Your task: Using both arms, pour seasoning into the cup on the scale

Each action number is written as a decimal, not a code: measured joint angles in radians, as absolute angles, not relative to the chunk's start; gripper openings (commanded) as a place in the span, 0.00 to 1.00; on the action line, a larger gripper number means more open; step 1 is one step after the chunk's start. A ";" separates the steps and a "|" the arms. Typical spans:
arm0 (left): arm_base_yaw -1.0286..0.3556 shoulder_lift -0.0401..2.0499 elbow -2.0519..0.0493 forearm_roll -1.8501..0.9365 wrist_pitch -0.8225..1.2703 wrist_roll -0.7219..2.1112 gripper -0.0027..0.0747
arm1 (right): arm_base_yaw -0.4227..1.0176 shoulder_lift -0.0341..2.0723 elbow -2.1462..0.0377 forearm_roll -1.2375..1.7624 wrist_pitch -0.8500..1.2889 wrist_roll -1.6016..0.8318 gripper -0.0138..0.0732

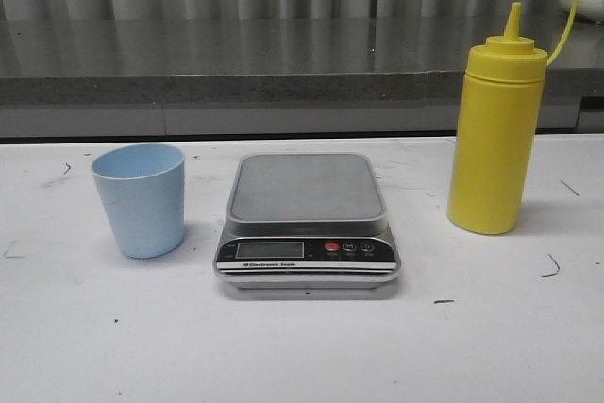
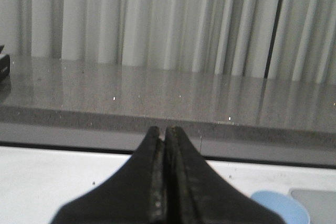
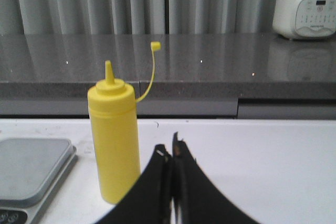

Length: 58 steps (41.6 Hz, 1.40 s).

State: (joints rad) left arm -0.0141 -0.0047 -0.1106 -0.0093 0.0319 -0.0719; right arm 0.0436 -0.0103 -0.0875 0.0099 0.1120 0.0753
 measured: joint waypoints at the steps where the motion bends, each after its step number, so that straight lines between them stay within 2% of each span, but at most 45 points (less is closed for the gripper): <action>1: -0.014 -0.005 -0.145 -0.009 0.049 -0.072 0.01 | 0.044 -0.010 -0.116 0.010 0.126 0.075 0.08; 9: -0.014 0.049 -0.428 -0.009 0.268 -0.072 0.01 | 0.044 0.041 -0.348 0.010 0.293 0.075 0.08; 19: -0.014 0.258 -0.689 -0.009 0.567 -0.072 0.01 | 0.044 0.275 -0.587 -0.005 0.516 0.075 0.08; 30: -0.014 0.405 -0.712 -0.009 0.653 -0.072 0.01 | 0.044 0.486 -0.619 -0.017 0.620 0.075 0.08; 42: -0.014 0.472 -0.687 -0.009 0.653 -0.072 0.01 | 0.044 0.614 -0.619 -0.025 0.648 0.070 0.10; 45: -0.014 0.478 -0.683 -0.009 0.653 -0.072 0.01 | 0.044 0.627 -0.619 -0.026 0.652 0.056 0.18; 50: -0.014 0.482 -0.683 -0.009 0.653 -0.072 0.05 | 0.044 0.631 -0.619 -0.026 0.658 0.027 0.45; 54: -0.014 0.482 -0.683 -0.009 0.653 -0.072 0.20 | 0.044 0.631 -0.619 -0.026 0.661 0.015 0.67; 58: -0.014 0.489 -0.683 -0.009 0.653 -0.072 0.43 | 0.044 0.631 -0.619 -0.026 0.661 0.013 0.77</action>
